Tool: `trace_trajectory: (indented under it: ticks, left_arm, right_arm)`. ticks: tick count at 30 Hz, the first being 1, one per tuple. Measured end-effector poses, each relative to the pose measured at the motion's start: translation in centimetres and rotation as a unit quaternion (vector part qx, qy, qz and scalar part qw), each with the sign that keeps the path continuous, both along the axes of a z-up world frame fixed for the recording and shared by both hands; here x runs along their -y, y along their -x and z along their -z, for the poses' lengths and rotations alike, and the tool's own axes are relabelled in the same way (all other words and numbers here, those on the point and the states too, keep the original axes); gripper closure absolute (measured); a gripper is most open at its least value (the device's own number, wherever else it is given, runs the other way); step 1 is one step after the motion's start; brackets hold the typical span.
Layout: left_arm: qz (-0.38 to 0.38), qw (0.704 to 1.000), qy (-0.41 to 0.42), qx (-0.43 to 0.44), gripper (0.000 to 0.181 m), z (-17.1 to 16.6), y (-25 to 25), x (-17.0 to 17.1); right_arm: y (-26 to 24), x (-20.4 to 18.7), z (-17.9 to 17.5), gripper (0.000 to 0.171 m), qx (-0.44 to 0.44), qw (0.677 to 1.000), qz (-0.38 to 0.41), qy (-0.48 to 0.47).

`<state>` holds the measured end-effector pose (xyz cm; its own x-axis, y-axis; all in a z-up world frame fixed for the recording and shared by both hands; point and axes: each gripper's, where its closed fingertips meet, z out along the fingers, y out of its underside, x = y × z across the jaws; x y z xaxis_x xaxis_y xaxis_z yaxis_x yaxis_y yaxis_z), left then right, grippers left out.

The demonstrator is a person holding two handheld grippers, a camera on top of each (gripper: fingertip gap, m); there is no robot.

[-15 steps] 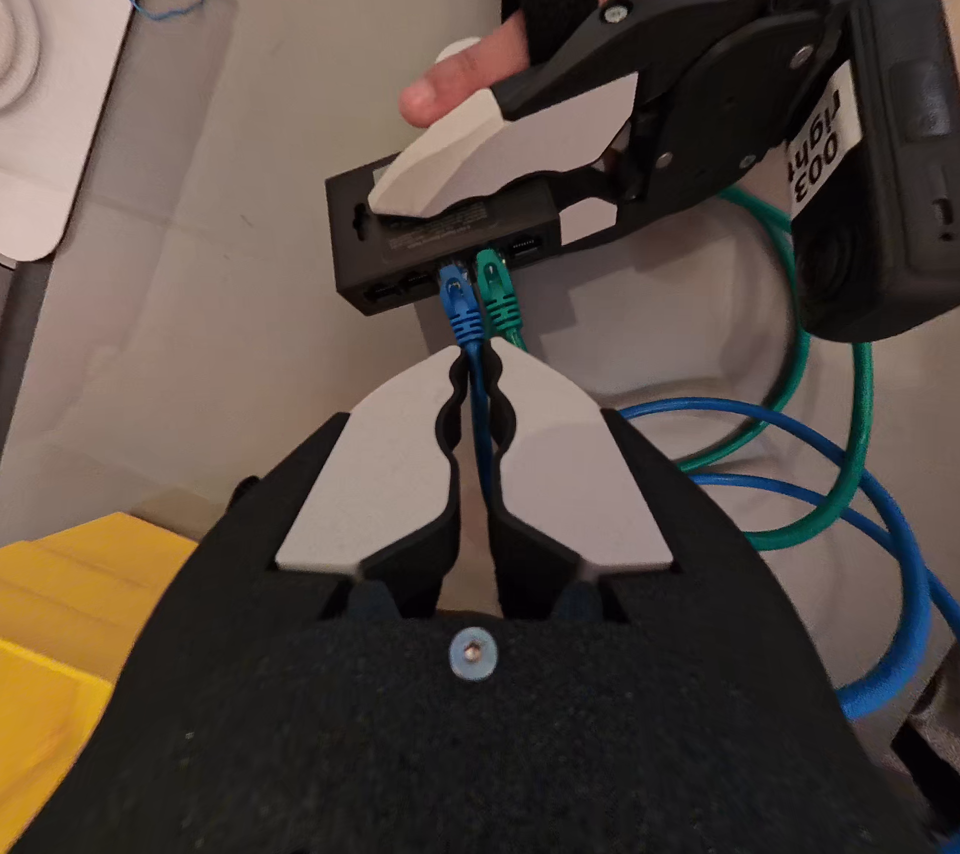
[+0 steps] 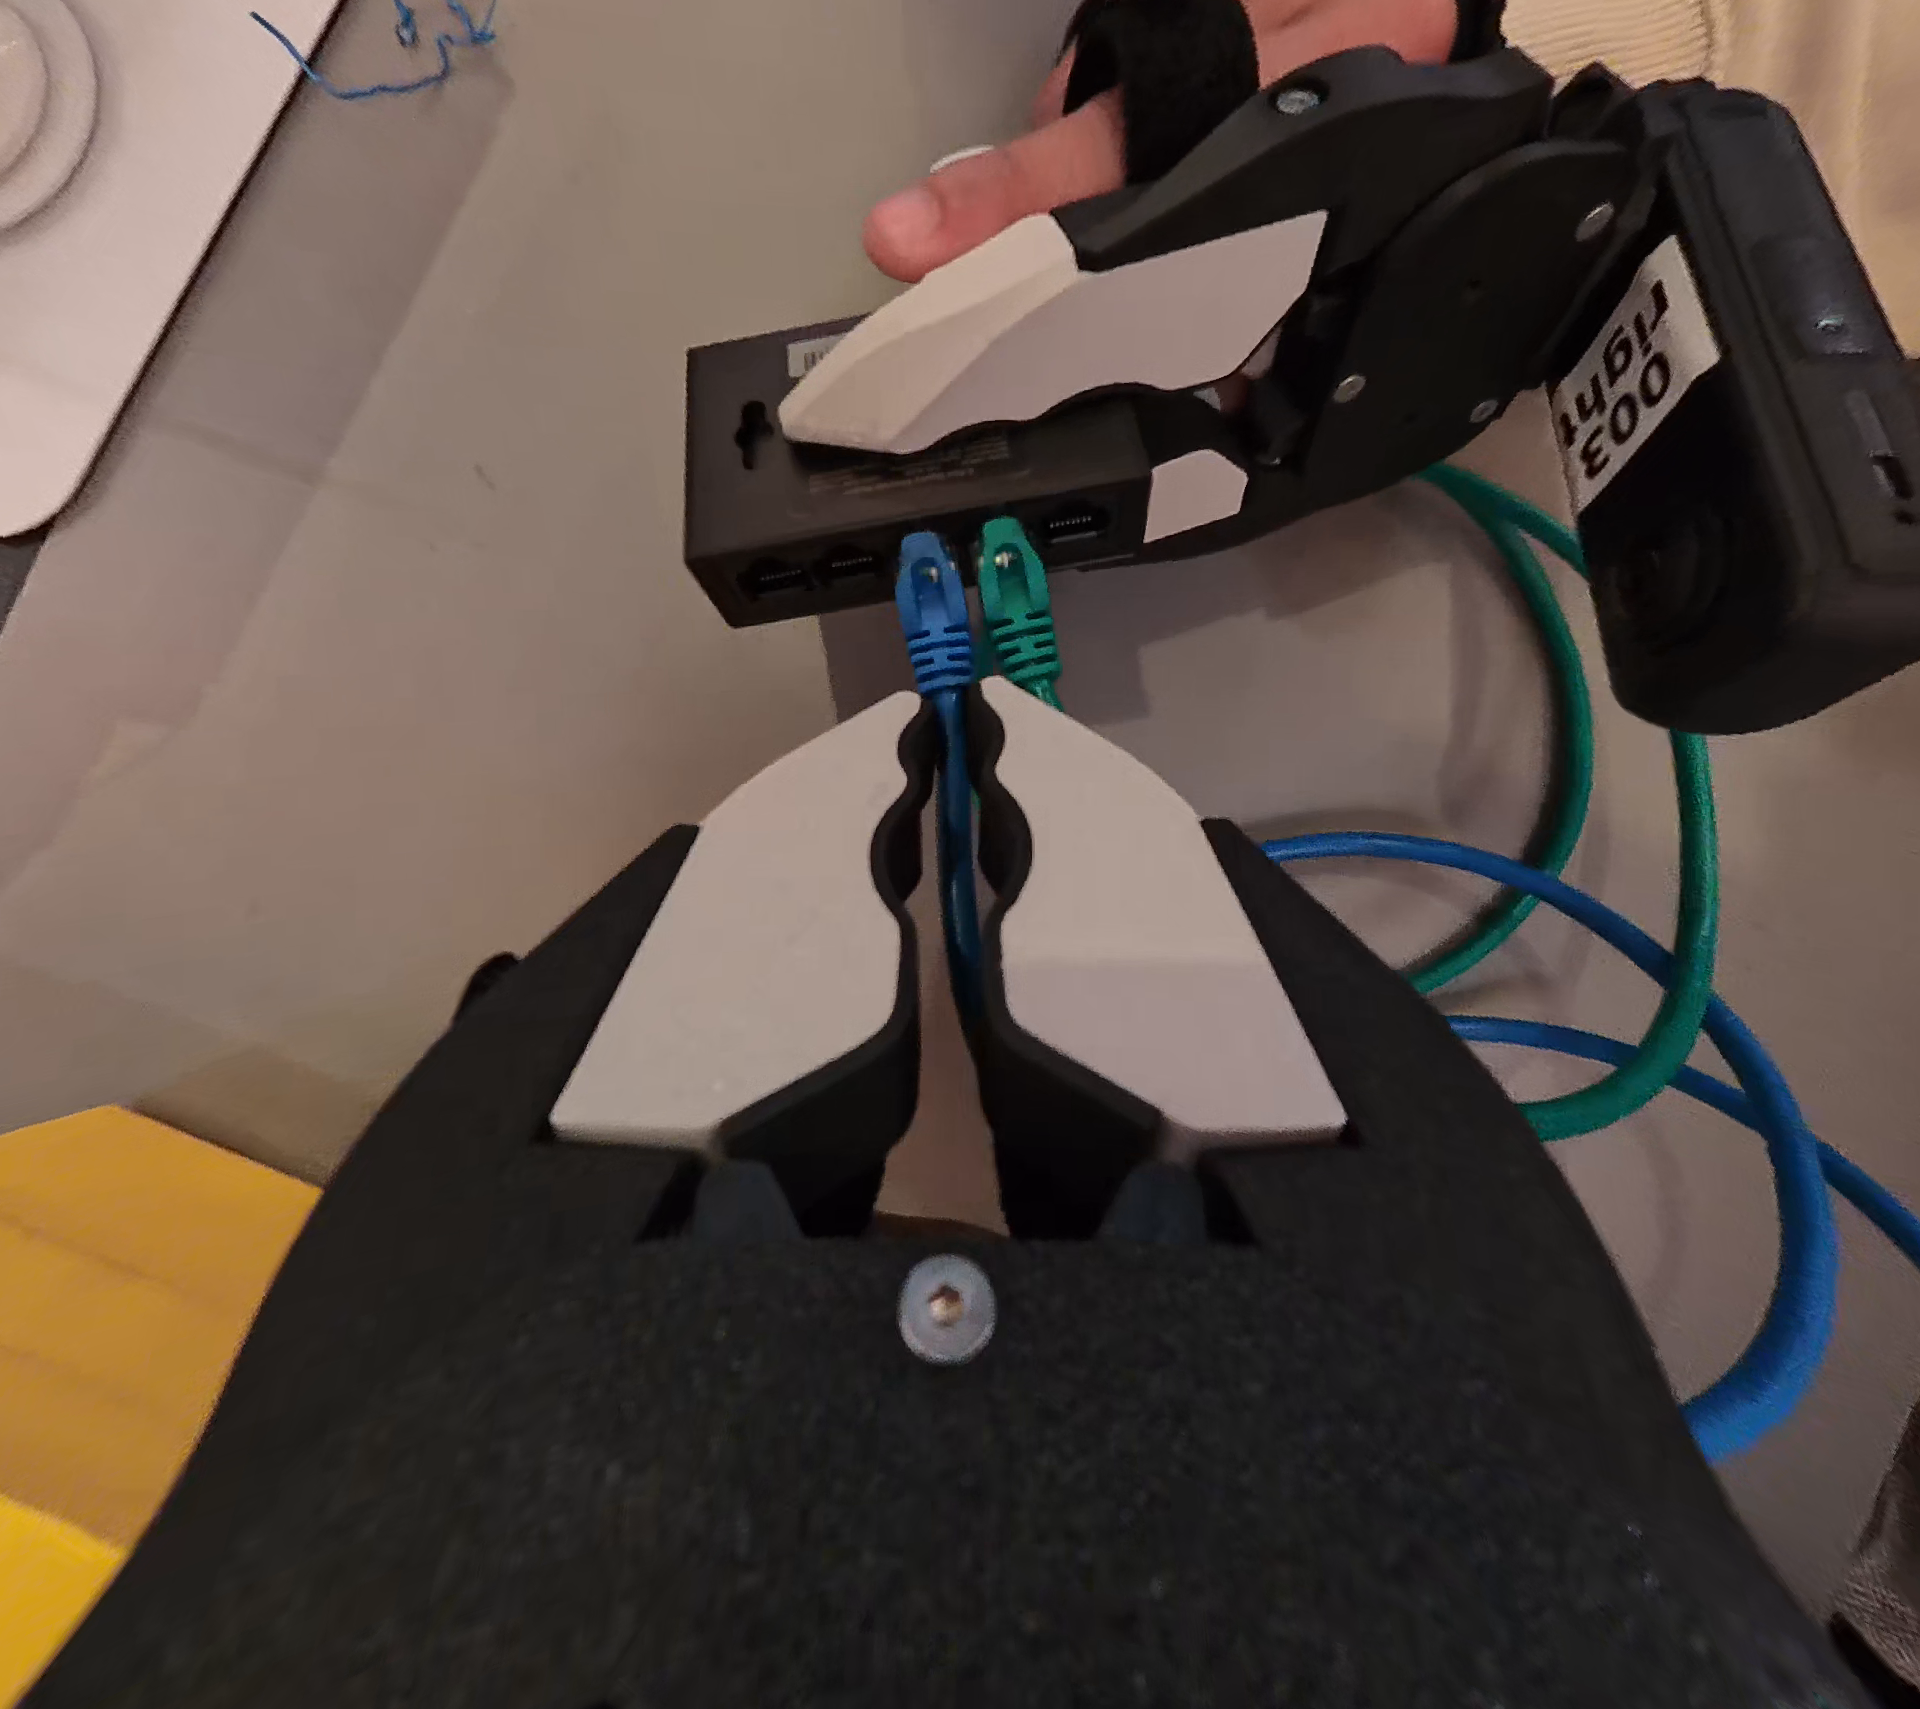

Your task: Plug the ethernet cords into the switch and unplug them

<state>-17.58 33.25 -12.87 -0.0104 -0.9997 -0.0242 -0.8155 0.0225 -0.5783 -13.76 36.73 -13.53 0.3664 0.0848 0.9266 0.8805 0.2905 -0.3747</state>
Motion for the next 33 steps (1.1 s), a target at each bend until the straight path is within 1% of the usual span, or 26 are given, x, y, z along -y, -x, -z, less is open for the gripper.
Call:
trace_trajectory:
  ticks: [3,7,8,10,13,16,18,20,22,25,28,33]
  left_arm:
    - [-0.005,1.0,-0.01,0.002,0.177,0.0,-0.1,-0.3]
    - [-0.022,0.999,0.007,0.027,0.176,-1.4,0.0,0.0]
    - [-0.03,0.999,-0.005,0.032,0.171,-2.1,0.5,0.0]
    - [-0.069,0.995,-0.047,0.051,0.156,-4.2,2.3,-0.5]
    - [-0.109,0.985,-0.052,0.125,0.159,-7.6,6.0,1.6]
    - [-0.153,0.959,-0.037,0.234,0.159,-9.3,10.1,5.4]
    - [-0.187,0.938,-0.01,0.293,0.159,-8.5,12.6,8.4]
    - [-0.221,0.923,0.026,0.313,0.158,-6.0,14.3,11.3]
    - [-0.237,0.92,0.038,0.31,0.158,-3.4,15.2,14.0]
    - [-0.252,0.913,0.032,0.319,0.158,-1.2,15.7,16.4]
    - [-0.235,0.92,0.064,0.306,0.156,-0.5,15.3,17.8]
    - [-0.244,0.923,0.076,0.288,0.155,0.5,15.7,17.3]
  right_arm:
    - [-0.4,-0.5,0.3,0.142,-0.002,1.0,0.01,0.01]
    - [-0.4,-0.5,-0.4,0.141,-0.04,0.999,-0.009,0.016]
    - [-0.4,-0.4,-0.5,0.141,-0.042,0.999,-0.013,0.014]
    - [-0.5,-0.4,-0.3,0.141,-0.037,0.999,-0.017,0.018]
    - [-0.4,-0.1,-0.3,0.141,-0.032,0.999,-0.031,0.018]
    - [-0.2,0.0,0.0,0.141,-0.016,0.999,-0.04,0.015]
    - [0.0,0.1,0.2,0.141,-0.007,0.998,-0.053,0.017]
    - [0.4,0.4,0.4,0.141,-0.005,0.997,-0.069,0.02]
    - [0.6,0.6,0.2,0.141,-0.004,0.997,-0.076,0.014]
    - [0.8,0.7,0.3,0.141,0.001,0.997,-0.08,0.013]
    - [1.0,0.7,0.6,0.141,0.011,0.997,-0.081,0.013]
    - [1.2,0.8,0.7,0.141,0.019,0.996,-0.082,0.012]
